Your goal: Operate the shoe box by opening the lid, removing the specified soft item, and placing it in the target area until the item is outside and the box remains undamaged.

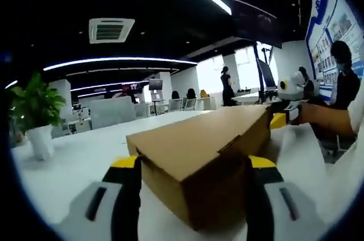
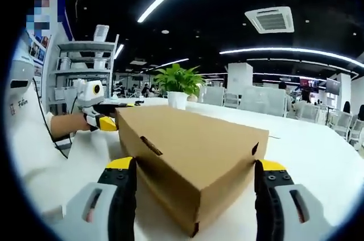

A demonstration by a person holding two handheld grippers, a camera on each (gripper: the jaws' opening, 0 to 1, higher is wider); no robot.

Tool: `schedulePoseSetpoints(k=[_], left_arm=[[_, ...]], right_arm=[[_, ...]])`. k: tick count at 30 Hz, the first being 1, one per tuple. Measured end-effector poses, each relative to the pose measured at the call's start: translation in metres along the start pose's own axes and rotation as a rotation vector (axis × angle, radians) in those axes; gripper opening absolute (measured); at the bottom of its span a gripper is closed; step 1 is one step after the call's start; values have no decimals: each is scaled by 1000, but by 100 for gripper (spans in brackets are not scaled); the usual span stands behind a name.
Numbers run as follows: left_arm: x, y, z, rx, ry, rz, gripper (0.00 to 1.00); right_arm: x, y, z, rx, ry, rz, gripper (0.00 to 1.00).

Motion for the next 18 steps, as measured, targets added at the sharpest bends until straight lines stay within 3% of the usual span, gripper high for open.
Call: schedulePoseSetpoints(k=[3, 7, 9, 18], left_arm=[[1, -1, 0, -1, 10, -25, 75], [-6, -2, 1, 9, 52, -153, 74], [-6, -2, 2, 7, 49, -147, 74], [-7, 4, 9, 50, 54, -158, 71]], right_arm=[[2, 2, 1, -16, 14, 63, 88], [-6, 0, 1, -55, 71, 192, 85], [-11, 3, 2, -76, 108, 275, 84], [-1, 4, 10, -176, 120, 451, 83]])
Point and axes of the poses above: the point that each gripper's makers call its tool centre point, and the gripper's own axes: z roughly backward along the fingers, y roughly to its left, x roughly out of its top, the point moved 2 cm from there along z, roughly backward along the fingers, and after that the axes turned 6 degrees about y, right-handed, at the moved point
